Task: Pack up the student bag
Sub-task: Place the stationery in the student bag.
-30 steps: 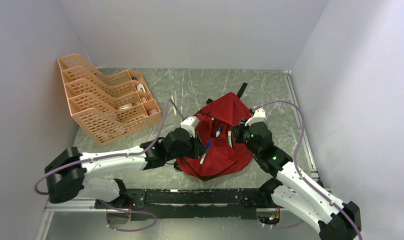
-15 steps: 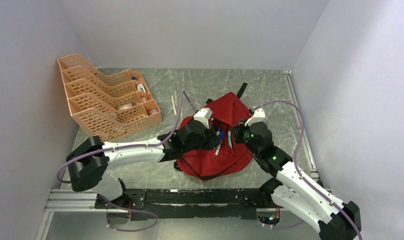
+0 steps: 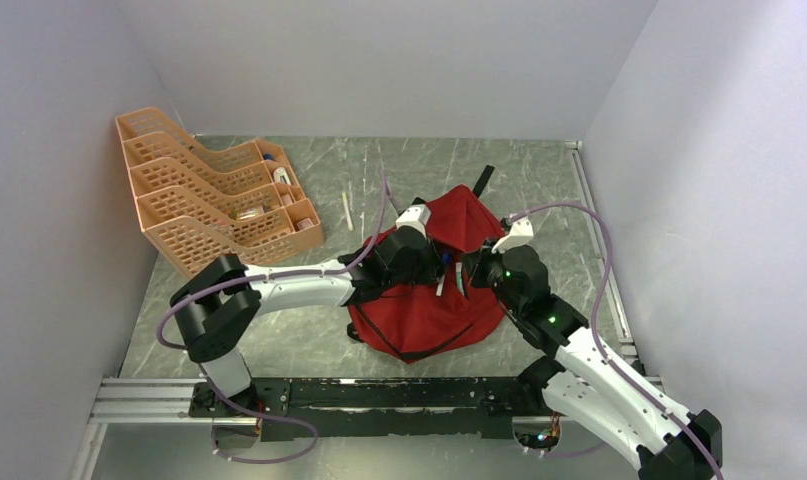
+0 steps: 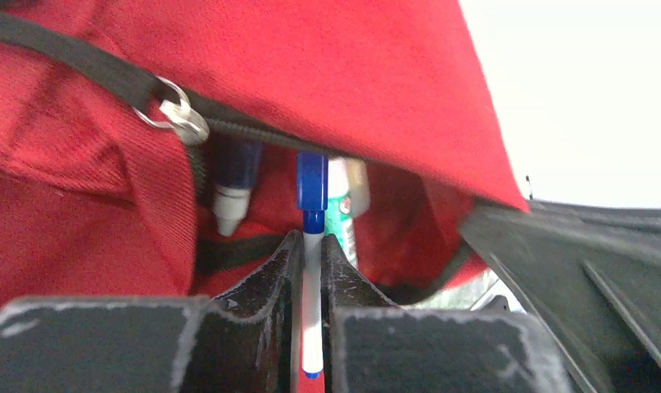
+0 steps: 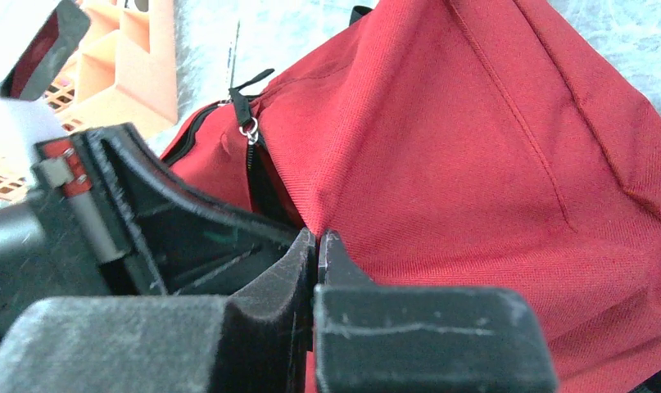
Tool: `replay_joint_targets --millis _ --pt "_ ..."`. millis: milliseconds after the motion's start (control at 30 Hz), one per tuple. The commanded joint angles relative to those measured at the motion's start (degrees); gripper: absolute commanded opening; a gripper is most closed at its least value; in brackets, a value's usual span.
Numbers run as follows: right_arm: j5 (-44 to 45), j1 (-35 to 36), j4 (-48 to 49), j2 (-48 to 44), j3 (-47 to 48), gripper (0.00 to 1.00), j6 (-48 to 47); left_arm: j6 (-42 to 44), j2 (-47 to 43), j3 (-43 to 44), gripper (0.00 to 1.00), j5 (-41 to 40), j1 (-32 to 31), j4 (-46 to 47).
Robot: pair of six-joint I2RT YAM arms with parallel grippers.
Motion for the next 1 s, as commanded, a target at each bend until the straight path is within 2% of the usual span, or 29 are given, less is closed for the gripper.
replay_joint_targets --millis 0,233,400,600,867,967 --pt "-0.9 0.2 0.7 -1.7 -0.7 0.00 0.7 -1.2 1.6 3.4 0.05 2.5 2.4 2.7" --pt "-1.7 0.2 0.8 -1.7 -1.0 0.00 1.4 -1.2 5.9 10.4 0.05 4.7 4.5 3.2" --pt "-1.3 0.2 0.1 -2.0 -0.8 0.00 1.0 -4.7 8.5 8.9 0.05 7.6 6.1 10.0" --pt "-1.6 0.2 0.2 -1.7 -0.8 0.00 0.9 -6.8 12.5 9.9 0.16 9.6 6.1 12.5" --pt "-1.3 0.2 0.2 -1.5 -0.9 0.00 0.6 -5.1 12.1 10.6 0.40 9.3 6.1 10.3" --pt "-1.6 0.2 0.6 -1.1 -0.9 0.00 0.7 -4.1 11.2 10.6 0.41 9.1 6.1 8.8"
